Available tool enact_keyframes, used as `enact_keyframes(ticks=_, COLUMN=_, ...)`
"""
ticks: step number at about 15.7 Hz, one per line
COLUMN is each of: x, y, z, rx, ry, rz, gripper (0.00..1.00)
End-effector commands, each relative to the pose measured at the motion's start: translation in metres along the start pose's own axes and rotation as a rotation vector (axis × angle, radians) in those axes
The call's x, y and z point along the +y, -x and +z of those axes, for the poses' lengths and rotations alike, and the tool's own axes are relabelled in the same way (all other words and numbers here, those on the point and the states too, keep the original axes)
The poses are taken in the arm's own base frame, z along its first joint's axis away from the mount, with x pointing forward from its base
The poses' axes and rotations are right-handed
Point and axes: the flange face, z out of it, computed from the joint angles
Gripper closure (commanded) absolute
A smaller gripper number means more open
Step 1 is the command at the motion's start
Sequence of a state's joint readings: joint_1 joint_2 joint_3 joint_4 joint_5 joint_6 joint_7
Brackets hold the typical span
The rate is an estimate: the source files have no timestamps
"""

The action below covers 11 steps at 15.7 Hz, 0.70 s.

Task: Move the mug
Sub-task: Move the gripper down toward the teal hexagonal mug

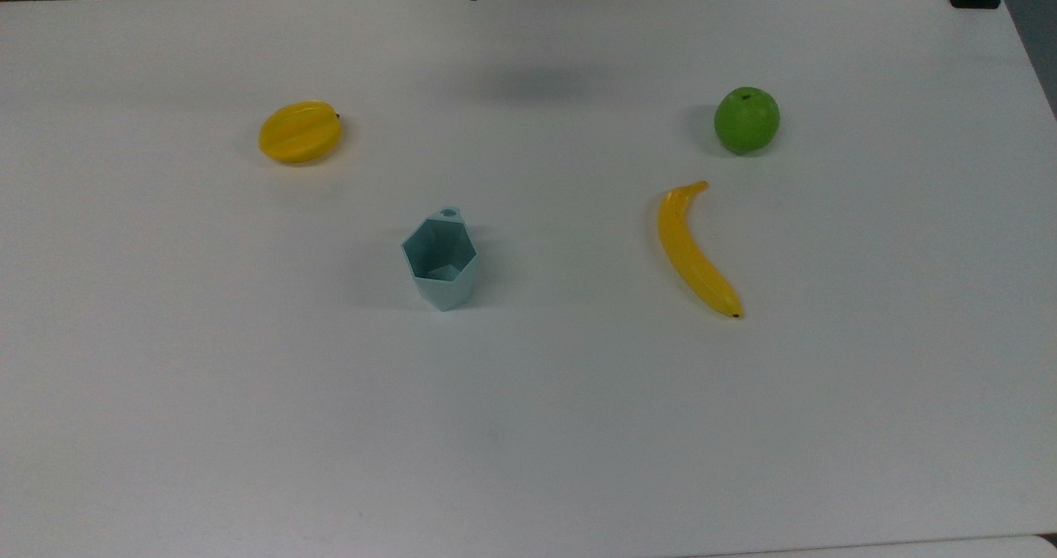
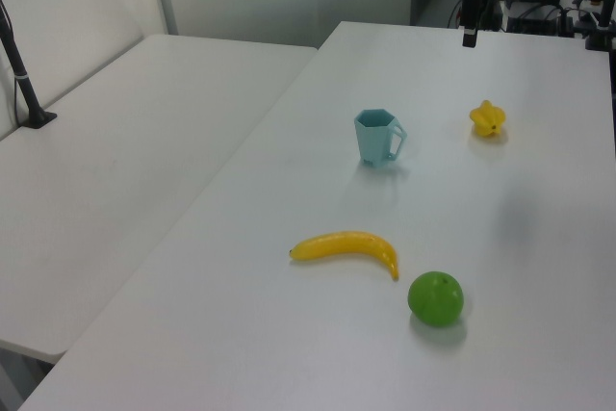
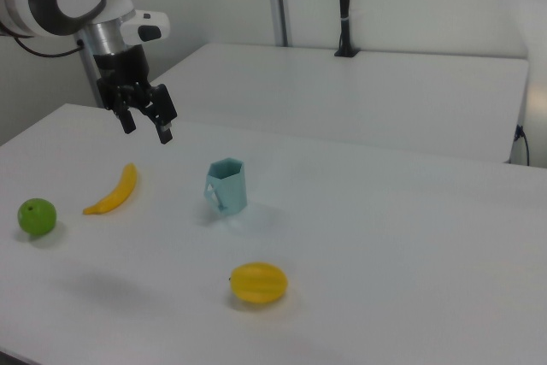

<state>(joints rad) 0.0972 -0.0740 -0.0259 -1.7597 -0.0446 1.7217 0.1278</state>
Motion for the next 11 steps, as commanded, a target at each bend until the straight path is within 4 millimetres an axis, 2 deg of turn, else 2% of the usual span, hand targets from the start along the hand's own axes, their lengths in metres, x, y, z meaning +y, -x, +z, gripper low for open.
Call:
enact_keyframes(ticks=1, x=0.004, y=0.002, z=0.0, rx=0.001, ry=-0.009, rz=-0.018, gripper=0.0)
enact_keyframes(ticks=7, x=0.011, y=-0.002, z=0.007, rx=-0.006, ry=-0.013, rz=-0.01, gripper=0.0)
enact_keyframes(ticks=10, x=0.007, y=-0.017, z=0.025, rx=0.009, ry=-0.014, rz=-0.013, gripper=0.0)
enact_keyframes(ticks=11, x=0.002, y=-0.025, z=0.039, rx=0.012, ry=-0.009, rz=-0.021, gripper=0.0)
